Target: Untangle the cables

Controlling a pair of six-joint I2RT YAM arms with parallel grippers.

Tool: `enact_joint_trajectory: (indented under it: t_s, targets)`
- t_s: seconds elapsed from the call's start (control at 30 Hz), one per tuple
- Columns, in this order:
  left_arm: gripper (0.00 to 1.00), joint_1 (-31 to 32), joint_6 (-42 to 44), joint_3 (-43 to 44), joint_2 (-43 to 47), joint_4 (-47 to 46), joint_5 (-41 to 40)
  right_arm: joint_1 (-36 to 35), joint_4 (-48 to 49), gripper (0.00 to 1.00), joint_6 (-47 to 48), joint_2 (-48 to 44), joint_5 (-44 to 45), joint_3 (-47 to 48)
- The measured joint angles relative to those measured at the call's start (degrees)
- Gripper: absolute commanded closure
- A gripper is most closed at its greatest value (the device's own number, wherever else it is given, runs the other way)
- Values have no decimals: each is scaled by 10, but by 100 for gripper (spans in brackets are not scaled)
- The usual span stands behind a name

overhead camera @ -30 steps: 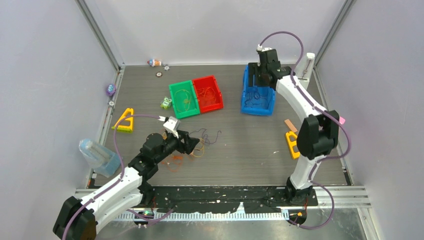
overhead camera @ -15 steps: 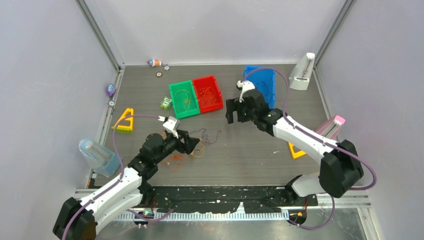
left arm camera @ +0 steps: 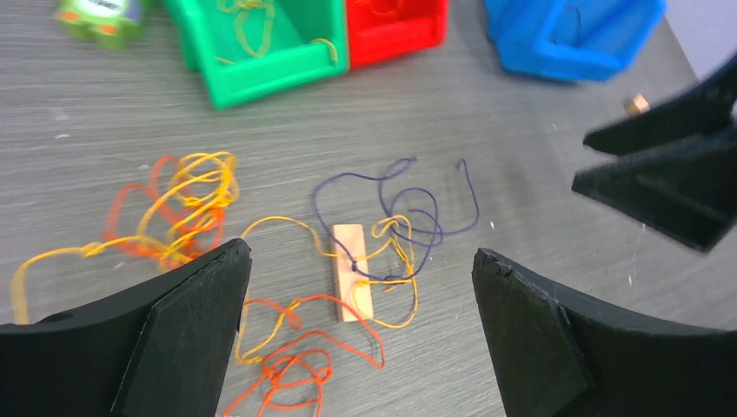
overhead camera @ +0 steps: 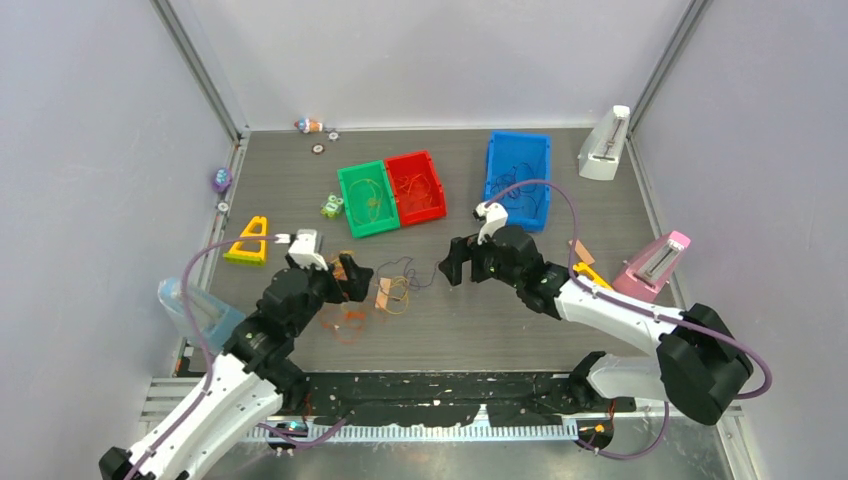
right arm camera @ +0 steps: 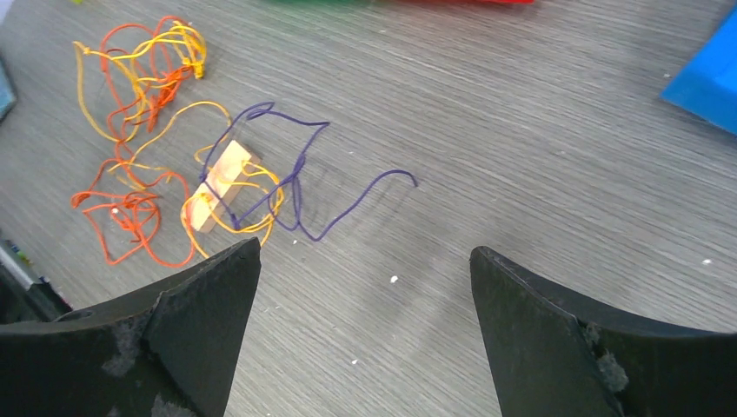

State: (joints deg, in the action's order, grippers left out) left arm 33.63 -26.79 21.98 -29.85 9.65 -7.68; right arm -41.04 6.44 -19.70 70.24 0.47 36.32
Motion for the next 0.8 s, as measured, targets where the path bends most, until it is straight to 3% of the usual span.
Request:
enact_joint_trajectory:
  t_s: [0.23,0.4,0.8]
  targets:
    - [0,-25,-51,127,6,202,-83,-9,65,2,-10,12,-29,-13]
    - [0,-44,-76,139,-19,284,-93,-19,107,0,-27,59,-48,-10]
    - [0,-75,-93,169,-16,357,-97,-134,113,7,-34,204,-32,132]
